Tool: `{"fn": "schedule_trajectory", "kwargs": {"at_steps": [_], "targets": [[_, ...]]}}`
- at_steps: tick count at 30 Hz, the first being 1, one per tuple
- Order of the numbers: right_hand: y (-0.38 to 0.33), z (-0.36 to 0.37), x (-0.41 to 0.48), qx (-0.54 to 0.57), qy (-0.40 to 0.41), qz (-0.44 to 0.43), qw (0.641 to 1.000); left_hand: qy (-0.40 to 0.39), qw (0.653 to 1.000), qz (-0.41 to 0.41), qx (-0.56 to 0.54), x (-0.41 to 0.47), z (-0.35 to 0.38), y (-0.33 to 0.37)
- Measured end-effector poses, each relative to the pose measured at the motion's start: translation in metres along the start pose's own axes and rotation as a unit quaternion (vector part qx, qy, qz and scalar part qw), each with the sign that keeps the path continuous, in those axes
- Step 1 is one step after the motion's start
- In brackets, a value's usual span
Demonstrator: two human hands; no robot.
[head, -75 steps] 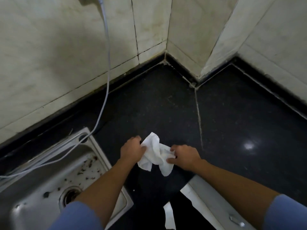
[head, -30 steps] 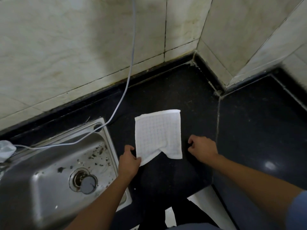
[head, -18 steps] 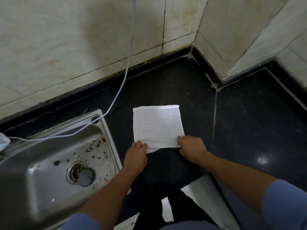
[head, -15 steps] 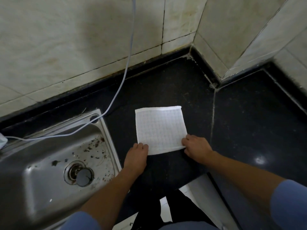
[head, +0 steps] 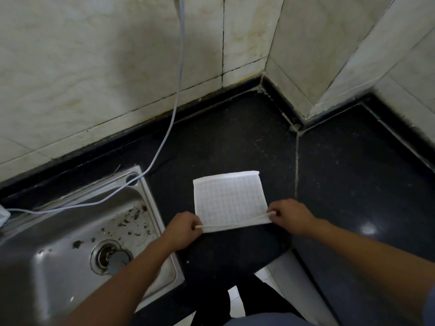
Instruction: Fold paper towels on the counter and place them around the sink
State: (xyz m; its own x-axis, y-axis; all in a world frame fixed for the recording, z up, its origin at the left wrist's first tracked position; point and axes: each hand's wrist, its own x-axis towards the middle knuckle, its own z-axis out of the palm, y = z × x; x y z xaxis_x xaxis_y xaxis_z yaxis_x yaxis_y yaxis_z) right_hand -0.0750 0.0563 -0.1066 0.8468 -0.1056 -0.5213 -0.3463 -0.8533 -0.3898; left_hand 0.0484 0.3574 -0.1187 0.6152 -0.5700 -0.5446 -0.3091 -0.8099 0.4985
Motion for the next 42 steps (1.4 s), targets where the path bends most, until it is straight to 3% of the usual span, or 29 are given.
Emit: {"fn": "schedule_trajectory", "kwargs": {"at_steps": [3, 7, 16, 19, 21, 23, 26, 28, 35, 39, 42], "targets": [[0.002, -0.025, 0.025, 0.085, 0.053, 0.043, 0.994, 0.035, 0.994, -0.046, -0.097, 0.019, -0.031, 0.003], [-0.005, -0.042, 0.063, 0.098, 0.096, 0.092, 0.986, 0.088, 0.977, -0.1, -0.167, 0.053, -0.047, 0.003], [-0.009, -0.037, 0.113, 0.021, 0.101, 0.137, 0.985, 0.102, 0.97, -0.19, -0.11, 0.109, -0.043, -0.006], [-0.006, -0.032, 0.112, -0.026, 0.104, 0.127, 0.986, 0.162, 0.963, -0.209, -0.054, 0.104, -0.039, -0.001], [-0.008, -0.029, 0.103, -0.072, 0.148, 0.081, 0.983, 0.21, 0.961, -0.182, 0.003, 0.093, -0.036, 0.005], [-0.017, -0.023, 0.094, -0.109, 0.195, -0.001, 0.975, 0.22, 0.969, -0.096, 0.058, 0.082, -0.028, 0.014], [-0.041, 0.002, 0.082, -0.118, 0.162, -0.113, 0.973, 0.148, 0.982, 0.027, 0.116, 0.067, -0.007, 0.041], [-0.05, 0.024, 0.077, -0.131, 0.146, -0.162, 0.967, 0.116, 0.979, 0.062, 0.154, 0.061, 0.008, 0.052], [0.011, 0.032, 0.055, -0.101, 0.196, -0.132, 0.966, 0.133, 0.968, 0.083, 0.195, 0.044, 0.023, 0.001], [0.033, 0.021, 0.042, -0.115, 0.16, -0.105, 0.975, 0.157, 0.958, 0.09, 0.223, 0.038, 0.018, -0.011], [0.013, 0.01, 0.05, -0.063, 0.137, -0.021, 0.988, 0.147, 0.949, 0.089, 0.264, 0.043, 0.008, -0.01]]}}
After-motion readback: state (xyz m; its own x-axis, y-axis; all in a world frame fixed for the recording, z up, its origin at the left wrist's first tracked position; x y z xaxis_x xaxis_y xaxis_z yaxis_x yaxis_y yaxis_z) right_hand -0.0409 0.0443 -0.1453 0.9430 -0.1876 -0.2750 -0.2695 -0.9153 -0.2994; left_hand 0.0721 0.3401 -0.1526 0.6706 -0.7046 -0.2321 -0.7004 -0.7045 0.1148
